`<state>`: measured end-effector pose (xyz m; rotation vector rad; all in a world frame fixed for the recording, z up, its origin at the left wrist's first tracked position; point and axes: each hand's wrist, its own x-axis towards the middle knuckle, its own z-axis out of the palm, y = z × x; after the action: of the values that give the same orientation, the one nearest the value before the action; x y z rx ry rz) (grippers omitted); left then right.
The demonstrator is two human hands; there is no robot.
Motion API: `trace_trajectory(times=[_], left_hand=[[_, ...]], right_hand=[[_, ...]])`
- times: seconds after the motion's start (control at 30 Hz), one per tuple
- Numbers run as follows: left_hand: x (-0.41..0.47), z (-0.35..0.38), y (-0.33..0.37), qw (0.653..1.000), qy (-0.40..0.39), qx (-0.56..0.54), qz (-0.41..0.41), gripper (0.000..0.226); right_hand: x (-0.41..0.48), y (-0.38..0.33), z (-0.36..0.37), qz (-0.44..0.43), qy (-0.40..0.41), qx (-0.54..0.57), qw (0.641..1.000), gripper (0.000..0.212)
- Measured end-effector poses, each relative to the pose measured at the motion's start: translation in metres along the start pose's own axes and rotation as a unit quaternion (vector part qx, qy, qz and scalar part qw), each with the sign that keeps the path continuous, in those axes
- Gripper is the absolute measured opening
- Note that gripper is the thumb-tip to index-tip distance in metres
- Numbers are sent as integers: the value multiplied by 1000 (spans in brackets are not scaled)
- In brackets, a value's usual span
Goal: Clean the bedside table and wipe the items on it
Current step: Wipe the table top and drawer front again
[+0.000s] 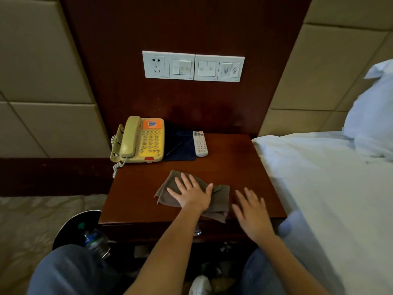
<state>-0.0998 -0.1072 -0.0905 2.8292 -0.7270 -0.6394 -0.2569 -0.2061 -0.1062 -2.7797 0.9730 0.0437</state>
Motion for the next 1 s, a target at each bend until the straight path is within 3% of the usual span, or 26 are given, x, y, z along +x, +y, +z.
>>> trace_trajectory(times=[0.07,0.13,0.37,0.53,0.67,0.83,1.0], left_hand=[[-7,6,22,1000,-2,7,17,90],[-18,18,38,998,-4,35,57,91],[-18,23,2,984,40,86,148,83],[2,-11,-96,992,78,69,67,79],[3,-25,-173,990,130,39,28,72],[-9,-18,-199,985,171,30,-10,74],[-1,-18,-200,985,162,42,-48,69]], right_hand=[[-7,24,-5,59,18,-4,998,70],[-11,34,-8,92,14,-14,996,58],[1,-5,-7,68,-35,-28,997,54],[17,-67,3,-25,-60,-16,998,54],[25,-132,15,-133,-18,-10,991,52],[26,-209,39,-274,22,14,961,53],[23,-237,52,-343,60,28,937,40]])
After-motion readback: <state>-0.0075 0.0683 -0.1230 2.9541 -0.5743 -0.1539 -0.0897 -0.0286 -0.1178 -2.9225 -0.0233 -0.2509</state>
